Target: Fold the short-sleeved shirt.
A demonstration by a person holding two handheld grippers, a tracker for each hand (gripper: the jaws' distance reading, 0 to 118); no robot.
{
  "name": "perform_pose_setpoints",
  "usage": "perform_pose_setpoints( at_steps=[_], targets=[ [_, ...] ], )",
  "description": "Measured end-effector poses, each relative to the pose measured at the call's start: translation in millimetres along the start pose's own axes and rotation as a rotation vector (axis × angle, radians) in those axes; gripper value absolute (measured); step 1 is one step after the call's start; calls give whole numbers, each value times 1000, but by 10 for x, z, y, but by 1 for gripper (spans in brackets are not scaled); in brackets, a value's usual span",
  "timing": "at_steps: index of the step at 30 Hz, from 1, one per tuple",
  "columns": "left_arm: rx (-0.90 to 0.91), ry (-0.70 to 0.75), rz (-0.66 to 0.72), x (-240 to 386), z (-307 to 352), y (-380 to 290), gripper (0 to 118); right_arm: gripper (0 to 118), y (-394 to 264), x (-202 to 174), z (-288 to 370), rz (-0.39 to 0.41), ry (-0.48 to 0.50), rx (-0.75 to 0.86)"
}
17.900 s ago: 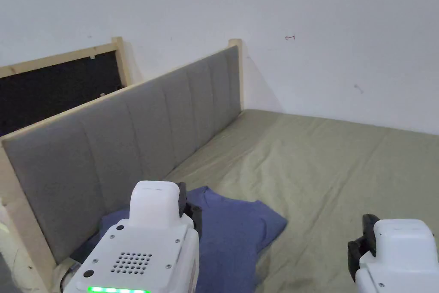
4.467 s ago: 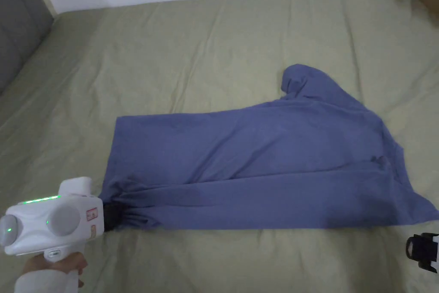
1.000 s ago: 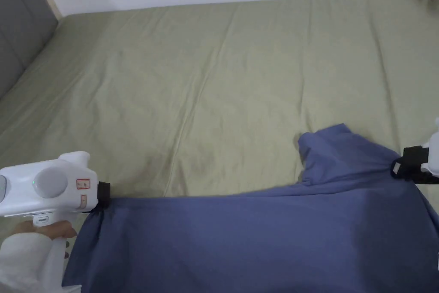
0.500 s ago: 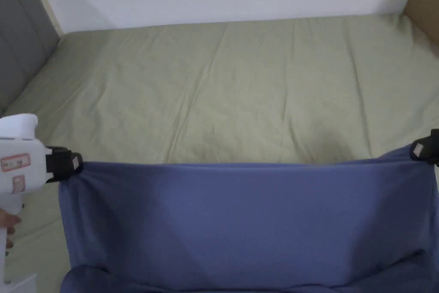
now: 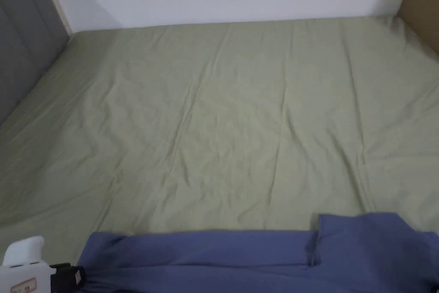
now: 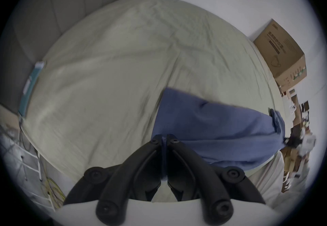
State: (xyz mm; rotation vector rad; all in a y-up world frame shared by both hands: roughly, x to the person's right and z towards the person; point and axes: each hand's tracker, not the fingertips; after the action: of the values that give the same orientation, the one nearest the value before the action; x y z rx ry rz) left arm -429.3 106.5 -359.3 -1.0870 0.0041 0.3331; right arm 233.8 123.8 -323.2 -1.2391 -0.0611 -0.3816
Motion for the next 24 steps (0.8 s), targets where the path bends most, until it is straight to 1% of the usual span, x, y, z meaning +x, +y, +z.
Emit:
perform_pose_setpoints(
  at_steps=[1, 2, 3, 4, 5, 6, 7, 9, 10, 11, 12, 13, 14, 15, 16, 17, 18, 19, 20, 21, 22, 23, 24],
  targets=[
    [26, -9, 30, -14, 22, -23, 6, 4, -68, 8, -27, 7, 12, 16],
    [71, -20, 57, -39, 63, -29, 19, 6, -108, -15, -25, 15, 14, 50],
    [92, -12, 81, -61, 99, -22, 43, 21, -135, -44, -12, 14, 14, 74],
    [94, 28, 104, -70, 139, 0, 73, 45, -141, -101, 25, 37, -7, 83],
    [98, 47, 118, -94, 204, -8, 101, 72, -136, -171, 69, 69, -41, 97],
    [106, 34, 126, -113, 272, -9, 107, 77, -138, -210, 129, 101, -45, 119],
    [151, 6, 148, -127, 380, -22, 106, 77, -129, -297, 220, 147, -48, 144],
    [198, -41, 186, -133, 571, -78, 106, 77, -102, -501, 413, 196, -78, 214],
    [217, -54, 211, -143, 655, -107, 106, 77, -93, -607, 509, 239, -76, 262],
    [237, -74, 233, -156, 713, -140, 104, 76, -82, -716, 579, 261, -70, 307],
    [245, -96, 254, -164, 762, -174, 98, 75, -67, -838, 622, 275, -50, 351],
    [254, -130, 278, -168, 783, -233, 83, 72, -50, -963, 634, 279, -33, 375],
    [264, -165, 303, -179, 801, -282, 47, 54, -39, -1061, 635, 274, -13, 391],
    [265, -206, 324, -192, 797, -327, 19, 26, -30, -1178, 603, 278, 32, 393],
    [265, -243, 363, -217, 772, -378, 5, 2, -23, -1300, 548, 277, 79, 386],
    [252, -265, 387, -225, 714, -431, 4, 1, -23, -1417, 475, 266, 110, 377],
    [232, -246, 403, -251, 684, -478, 2, 1, -29, -1513, 380, 258, 136, 364],
    [222, -232, 407, -263, 646, -532, 2, 1, -27, -1638, 294, 302, 174, 303],
    [222, -222, 396, -267, 622, -571, 2, 1, -59, -1758, 237, 325, 178, 286],
    [221, -218, 399, -269, 583, -603, 2, 1, -119, -1877, 203, 324, 168, 311],
    [232, -252, 435, -312, 561, -642, 2, 1, -135, -1921, 116, 363, 198, 298],
    [236, -292, 464, -355, 534, -662, 2, 1, -154, -2000, 82, 381, 215, 278],
    [238, -334, 515, -415, 499, -675, 3, 1, -171, -2078, 45, 379, 216, 270]
  ],
)
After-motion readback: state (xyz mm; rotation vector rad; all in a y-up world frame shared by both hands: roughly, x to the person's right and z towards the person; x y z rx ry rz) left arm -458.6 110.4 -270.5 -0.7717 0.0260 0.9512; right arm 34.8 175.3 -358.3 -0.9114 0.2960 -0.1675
